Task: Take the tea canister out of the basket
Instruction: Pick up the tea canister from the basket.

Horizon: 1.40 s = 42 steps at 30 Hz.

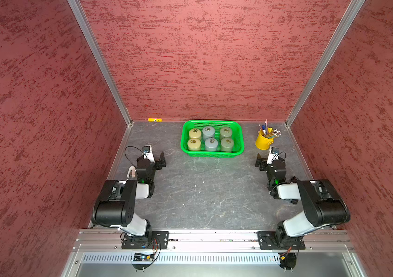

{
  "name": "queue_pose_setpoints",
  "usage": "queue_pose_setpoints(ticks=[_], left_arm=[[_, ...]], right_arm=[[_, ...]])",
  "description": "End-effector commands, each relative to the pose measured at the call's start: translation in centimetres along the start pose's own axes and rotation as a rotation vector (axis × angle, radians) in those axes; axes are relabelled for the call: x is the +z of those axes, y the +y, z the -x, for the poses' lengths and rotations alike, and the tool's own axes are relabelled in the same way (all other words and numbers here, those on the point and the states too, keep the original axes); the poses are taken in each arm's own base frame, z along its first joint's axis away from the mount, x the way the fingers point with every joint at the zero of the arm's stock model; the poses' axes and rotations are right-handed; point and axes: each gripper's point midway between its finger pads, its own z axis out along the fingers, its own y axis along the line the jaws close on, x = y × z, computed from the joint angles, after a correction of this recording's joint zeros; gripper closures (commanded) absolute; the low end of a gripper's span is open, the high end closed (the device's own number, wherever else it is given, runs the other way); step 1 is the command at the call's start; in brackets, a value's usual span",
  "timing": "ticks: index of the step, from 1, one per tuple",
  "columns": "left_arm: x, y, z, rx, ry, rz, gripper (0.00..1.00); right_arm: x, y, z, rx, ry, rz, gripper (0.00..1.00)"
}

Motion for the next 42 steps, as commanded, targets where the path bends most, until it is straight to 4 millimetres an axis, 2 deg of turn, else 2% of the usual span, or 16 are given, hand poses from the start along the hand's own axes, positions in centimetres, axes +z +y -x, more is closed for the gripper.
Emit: queue_pose_setpoints(ticks=[1, 23, 25, 28, 30, 31, 33, 34, 35, 38, 42], left_arm=[[0.3, -0.1, 0.3, 0.015, -0.005, 0.002, 0.00], [0.3, 0.0, 0.3, -0.003, 0.001, -0.024, 0.00], [0.2, -0.6, 0.8, 0.010, 0.010, -0.056, 0.00], [-0.7, -0.4, 2.2, 0.012, -0.012, -0.027, 0.00], [-1.6, -0.5, 3.3, 0.028, -0.026, -0.001, 0.00], [-1.8, -0.9, 4.0, 0.042, -0.017, 0.007, 0.00], [-2.1, -2.2, 5.6, 0.059, -0.002, -0.019, 0.00], [-2.1, -3.0, 6.6, 0.061, -0.003, -0.035, 0.00], [-2.2, -4.0, 6.9, 0.066, 0.026, -0.053, 0.00], [-2.6, -7.4, 8.5, 0.101, 0.050, -0.116, 0.00], [-3.7, -12.2, 9.1, 0.117, 0.100, -0.247, 0.00]], right_arm=[[0.2, 0.1, 1.1, 0.006, -0.033, 0.011, 0.01], [0.3, 0.2, 1.0, 0.007, -0.031, 0.013, 0.01], [0.1, 0.2, 1.1, 0.007, -0.035, 0.014, 0.01], [-0.7, 1.4, 3.0, -0.025, -0.041, 0.087, 0.01], [-1.1, 1.2, 5.2, -0.020, -0.024, 0.070, 0.01], [-1.3, 1.1, 6.3, -0.015, -0.009, 0.065, 0.01], [-1.8, 2.5, 8.4, -0.023, 0.033, 0.137, 0.01], [-2.0, 3.0, 8.8, -0.016, 0.068, 0.161, 0.01], [-2.1, 3.6, 9.9, 0.005, 0.090, 0.176, 0.01], [-3.1, 5.4, 11.2, 0.029, 0.155, 0.219, 0.01], [-4.4, 8.1, 12.5, 0.023, 0.226, 0.281, 0.01]])
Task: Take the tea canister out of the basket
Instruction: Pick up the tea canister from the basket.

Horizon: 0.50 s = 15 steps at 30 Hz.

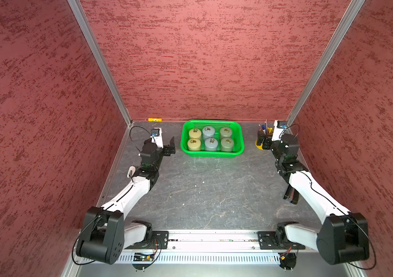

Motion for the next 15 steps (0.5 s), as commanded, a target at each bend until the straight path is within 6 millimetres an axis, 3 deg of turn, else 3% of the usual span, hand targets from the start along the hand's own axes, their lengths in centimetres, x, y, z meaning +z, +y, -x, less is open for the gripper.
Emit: queue_pose_setpoints(ticks=[1, 3, 8, 15], left_arm=[[-0.5, -3.1, -2.9, 0.015, 0.166, -0.098, 0.00], [-1.0, -5.5, -2.9, 0.009, 0.180, -0.189, 0.00], [-1.8, -9.3, -4.0, 0.024, 0.235, -0.300, 0.00], [-3.1, -13.0, -5.4, 0.057, 0.272, -0.384, 0.00]], right_arm=[[-0.7, 2.6, -4.4, 0.025, 0.271, 0.071, 0.01], [-0.6, 4.2, -4.8, 0.012, 0.354, 0.091, 0.01], [0.1, 7.3, -5.9, -0.033, 0.519, 0.078, 0.01], [3.1, 10.2, -8.3, -0.048, 0.706, 0.086, 0.01]])
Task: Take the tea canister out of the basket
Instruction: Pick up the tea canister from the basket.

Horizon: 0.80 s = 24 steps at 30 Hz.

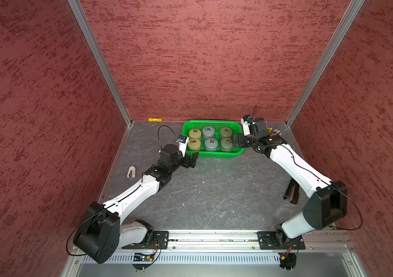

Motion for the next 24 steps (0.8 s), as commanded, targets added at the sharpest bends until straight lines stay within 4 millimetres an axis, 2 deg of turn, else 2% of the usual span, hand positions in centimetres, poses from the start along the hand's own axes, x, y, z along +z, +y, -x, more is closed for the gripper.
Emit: queue_pose_setpoints(ticks=[1, 9, 13, 18, 24], left_arm=[[0.0, -1.7, 0.3, 0.007, 0.005, -0.045, 0.00], [-0.3, -4.0, 0.0, 0.032, -0.001, -0.089, 0.00], [-0.2, -4.1, -0.2, 0.039, 0.003, -0.088, 0.00], [-0.1, -3.8, -0.2, 0.040, 0.000, -0.071, 0.00], [-0.1, -3.8, -0.8, 0.040, 0.010, -0.067, 0.00]], right_arm=[[1.6, 0.0, -2.0, 0.019, 0.151, -0.034, 0.01], [5.6, 1.5, -0.4, 0.023, 0.199, -0.027, 0.01], [7.4, 2.0, 0.2, 0.026, 0.211, -0.030, 0.01], [9.8, 1.7, -0.3, 0.011, 0.263, -0.076, 0.01], [11.1, 1.5, -0.2, 0.004, 0.273, -0.107, 0.01]])
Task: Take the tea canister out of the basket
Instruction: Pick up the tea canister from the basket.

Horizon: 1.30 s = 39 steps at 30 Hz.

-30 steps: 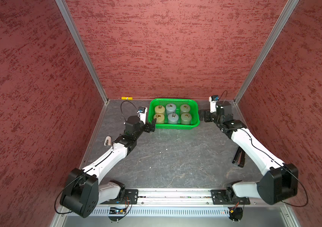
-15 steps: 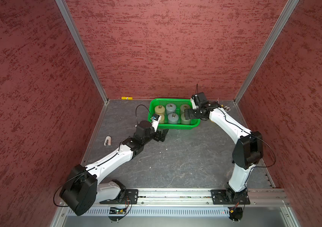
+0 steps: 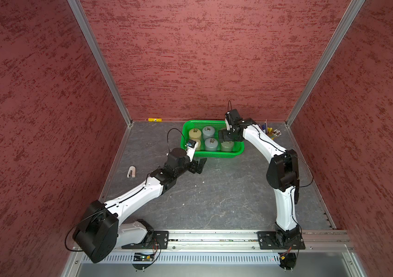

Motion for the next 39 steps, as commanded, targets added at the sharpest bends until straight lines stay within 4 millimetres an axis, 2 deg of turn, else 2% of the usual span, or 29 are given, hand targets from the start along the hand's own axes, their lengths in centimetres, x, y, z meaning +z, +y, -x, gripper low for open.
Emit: queue_pose_setpoints(ticks=[1, 6, 22, 39], left_arm=[[0.0, 0.0, -0.3, 0.001, -0.004, 0.006, 0.00], [0.0, 0.1, -0.6, 0.001, -0.001, 0.010, 0.00], [-0.1, 0.5, -1.2, -0.001, 0.007, 0.032, 0.00], [-0.1, 0.4, -1.3, -0.001, 0.011, 0.031, 0.00]], right_arm=[[-0.3, -0.4, 0.2, 0.000, 0.007, -0.055, 0.01], [0.7, -1.0, -0.3, -0.021, 0.036, -0.111, 0.01], [3.0, -0.5, -0.8, -0.026, 0.067, -0.099, 0.02], [4.3, -0.5, -1.4, -0.032, 0.098, -0.101, 0.11]])
